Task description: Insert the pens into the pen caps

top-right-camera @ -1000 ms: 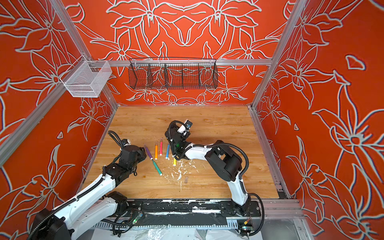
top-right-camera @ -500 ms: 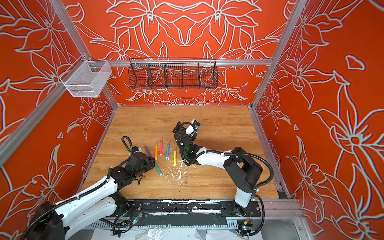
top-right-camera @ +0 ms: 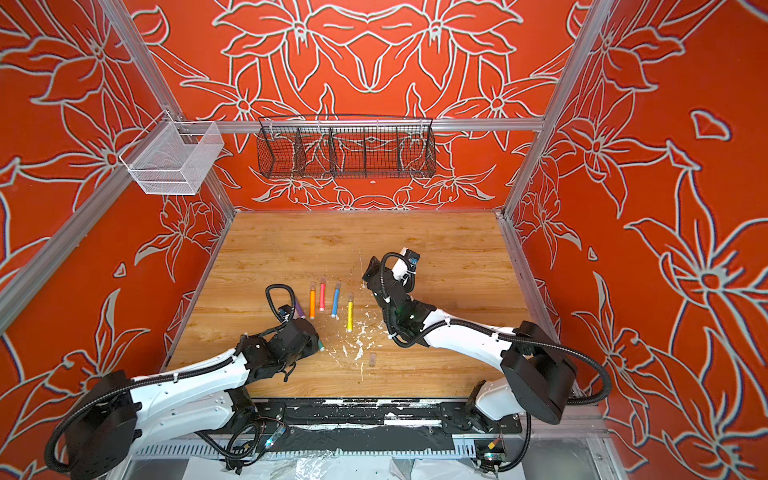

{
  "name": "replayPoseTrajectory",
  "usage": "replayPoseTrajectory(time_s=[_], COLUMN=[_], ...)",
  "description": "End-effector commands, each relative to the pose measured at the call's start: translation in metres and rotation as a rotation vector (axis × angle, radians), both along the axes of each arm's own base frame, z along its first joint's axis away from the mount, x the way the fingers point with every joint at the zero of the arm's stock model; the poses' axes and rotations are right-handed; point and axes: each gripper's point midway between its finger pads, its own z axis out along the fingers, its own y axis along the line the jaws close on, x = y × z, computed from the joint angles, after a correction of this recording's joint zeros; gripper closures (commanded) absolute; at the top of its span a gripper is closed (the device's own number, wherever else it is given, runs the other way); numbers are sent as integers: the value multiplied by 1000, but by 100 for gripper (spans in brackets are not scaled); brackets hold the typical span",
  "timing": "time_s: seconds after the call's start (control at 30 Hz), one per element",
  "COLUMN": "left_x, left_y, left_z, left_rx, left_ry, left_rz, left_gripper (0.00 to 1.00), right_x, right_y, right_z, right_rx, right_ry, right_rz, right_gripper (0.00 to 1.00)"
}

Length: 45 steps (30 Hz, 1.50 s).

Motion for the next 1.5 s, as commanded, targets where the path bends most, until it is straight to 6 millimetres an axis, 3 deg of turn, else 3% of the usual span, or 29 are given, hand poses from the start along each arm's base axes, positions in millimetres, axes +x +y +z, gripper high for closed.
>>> replayPoseTrajectory(time_s=[0.0, 0.17, 0.33, 0.6, 1.03, 1.2, 1.37, 1.47], left_x=[4, 8, 8, 4, 2, 1, 1, -1], left_y=[0, -14, -19, -11, -10, -13, -15, -11], left_z=[-1, -7, -8, -16, -23, -24, -18, -6], left_rx=[25, 70, 121, 256, 372, 350, 317, 299], left_ry=[-1, 35, 52, 123, 172, 162, 139, 109], left_rz=[39, 5, 3, 24, 32, -1, -24, -32], left_gripper=[51, 59, 70, 80, 74, 89, 95, 98], right_x=[-11, -21, -34, -52, -50, -50, -51, -50], right_y=[-4, -6, -30, -53, -53, -56, -53, -40], right_z=[-10, -7, -4, 8, 1, -1, 0, 3], right_rx=[-24, -91, -149, -201, -275, -270, -272, -284], right_ry=[50, 73, 68, 28, 62, 71, 79, 68], right_rz=[35, 94, 79, 104, 119, 113, 130, 194], right_gripper=[18, 18, 15, 11, 10, 10, 11, 11])
